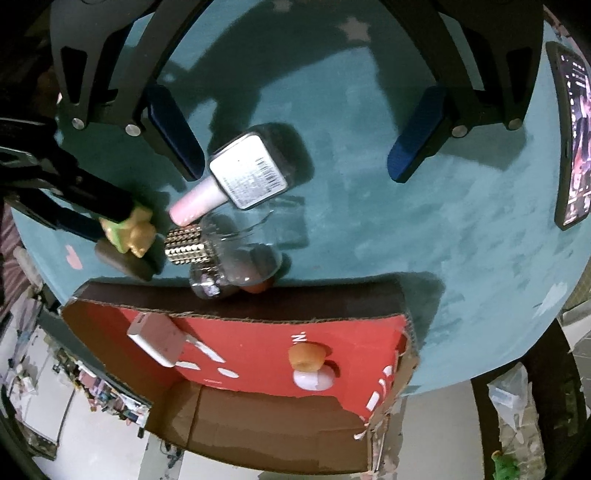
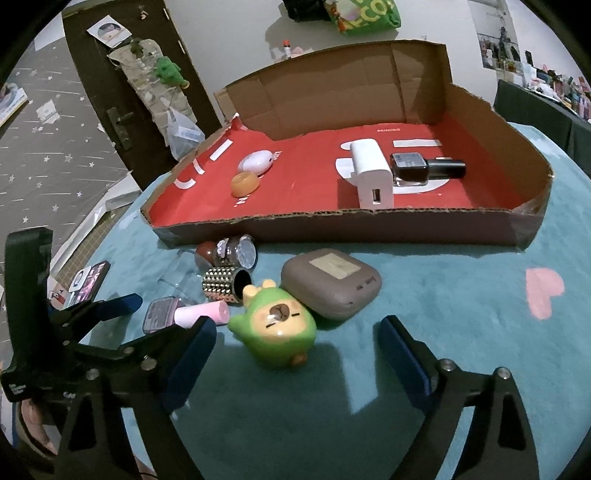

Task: Organize rigid objects
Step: 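Grasp the nail polish bottle with the left gripper while the right gripper grasps the green frog toy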

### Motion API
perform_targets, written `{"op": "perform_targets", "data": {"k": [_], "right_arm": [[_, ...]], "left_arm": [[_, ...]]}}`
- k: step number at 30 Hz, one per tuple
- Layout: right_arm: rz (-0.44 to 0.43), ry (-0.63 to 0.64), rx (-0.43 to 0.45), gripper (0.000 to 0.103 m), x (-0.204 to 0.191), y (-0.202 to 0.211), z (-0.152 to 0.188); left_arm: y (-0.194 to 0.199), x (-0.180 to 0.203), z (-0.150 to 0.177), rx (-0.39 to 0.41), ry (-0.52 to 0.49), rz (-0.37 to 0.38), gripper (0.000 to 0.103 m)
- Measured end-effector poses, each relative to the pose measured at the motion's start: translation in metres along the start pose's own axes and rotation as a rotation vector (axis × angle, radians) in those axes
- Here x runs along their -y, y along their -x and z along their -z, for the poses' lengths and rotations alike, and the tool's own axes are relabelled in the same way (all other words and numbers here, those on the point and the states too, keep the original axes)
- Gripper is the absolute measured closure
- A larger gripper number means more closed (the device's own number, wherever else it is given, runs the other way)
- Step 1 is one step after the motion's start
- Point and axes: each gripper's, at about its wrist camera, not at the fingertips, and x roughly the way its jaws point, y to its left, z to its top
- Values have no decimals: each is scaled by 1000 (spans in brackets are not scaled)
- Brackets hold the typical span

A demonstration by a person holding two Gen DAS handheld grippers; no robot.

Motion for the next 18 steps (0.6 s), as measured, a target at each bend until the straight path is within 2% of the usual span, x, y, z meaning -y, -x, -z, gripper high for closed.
{"op": "perform_targets", "data": {"k": [2,3,7,9,10,11,14,18], "right_arm": [[1,3,0,15,0,-2,-1],[2,5,0,16,0,-3,-2],[-2,22,-7,26,-3,-5,-4],[-30,30,-9,38,-5,-5,-3],[-56,32,-15,48,-7,-6,-3],[-72,35,-21,51,-9,-6,-2],[-51,69,-23,51,-15,-7,-1],[-48,69,-26,51,-16,-4,0]], "left_arm": [[0,4,-1,5,-9,7,16],[0,7,-2,8,-15,9,17],[1,19,-2,20,-59,20,36],[1,24,0,21,-81,21,44],[2,26,0,22,-91,15,48],[3,27,1,23,-99,9,51],[5,25,2,30,-99,-7,61],[8,20,3,29,-75,14,61]]}}
